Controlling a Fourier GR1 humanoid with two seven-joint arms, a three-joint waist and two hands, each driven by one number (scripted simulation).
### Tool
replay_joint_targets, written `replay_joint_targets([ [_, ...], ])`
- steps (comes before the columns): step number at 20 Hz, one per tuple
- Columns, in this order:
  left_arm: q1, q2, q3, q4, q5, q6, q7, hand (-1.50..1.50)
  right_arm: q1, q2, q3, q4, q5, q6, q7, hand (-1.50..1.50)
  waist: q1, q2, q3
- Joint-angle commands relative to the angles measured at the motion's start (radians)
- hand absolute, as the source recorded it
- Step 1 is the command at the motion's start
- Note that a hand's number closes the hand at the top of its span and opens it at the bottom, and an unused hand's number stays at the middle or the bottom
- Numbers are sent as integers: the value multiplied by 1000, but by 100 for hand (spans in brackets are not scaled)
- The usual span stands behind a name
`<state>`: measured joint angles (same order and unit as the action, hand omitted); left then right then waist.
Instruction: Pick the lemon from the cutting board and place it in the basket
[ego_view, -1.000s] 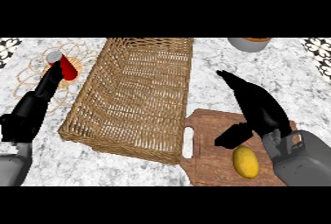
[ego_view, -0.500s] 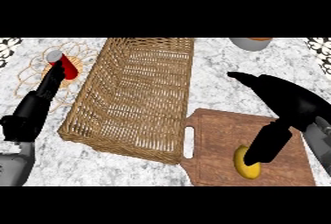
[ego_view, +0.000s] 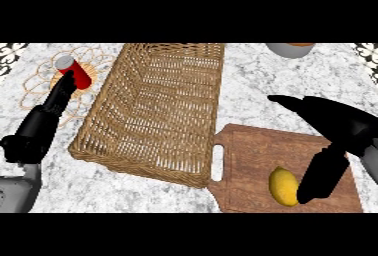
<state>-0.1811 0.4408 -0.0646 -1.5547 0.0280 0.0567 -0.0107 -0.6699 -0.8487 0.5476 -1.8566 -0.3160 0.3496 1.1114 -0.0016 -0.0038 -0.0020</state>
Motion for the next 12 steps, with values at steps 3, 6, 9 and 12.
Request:
replay_joint_targets([
  [3, -5, -7, -2, -22, -31, 6, 13, 0, 18, 10, 66, 68, 7, 72, 108, -150, 9, 4, 1],
  [6, -25, 6, 38, 27, 0, -24, -13, 0, 21, 20, 124, 47, 7, 59, 163, -150, 2, 3, 0],
  [9, -32, 17, 61, 59, 22, -70, -29, 0, 91, 29, 135, 28, 76, 22, 113, -150, -3, 3, 1],
  [12, -37, -38, 14, 47, -40, -20, -12, 0, 133, 19, 135, 22, 114, 34, 89, -150, -4, 3, 1],
])
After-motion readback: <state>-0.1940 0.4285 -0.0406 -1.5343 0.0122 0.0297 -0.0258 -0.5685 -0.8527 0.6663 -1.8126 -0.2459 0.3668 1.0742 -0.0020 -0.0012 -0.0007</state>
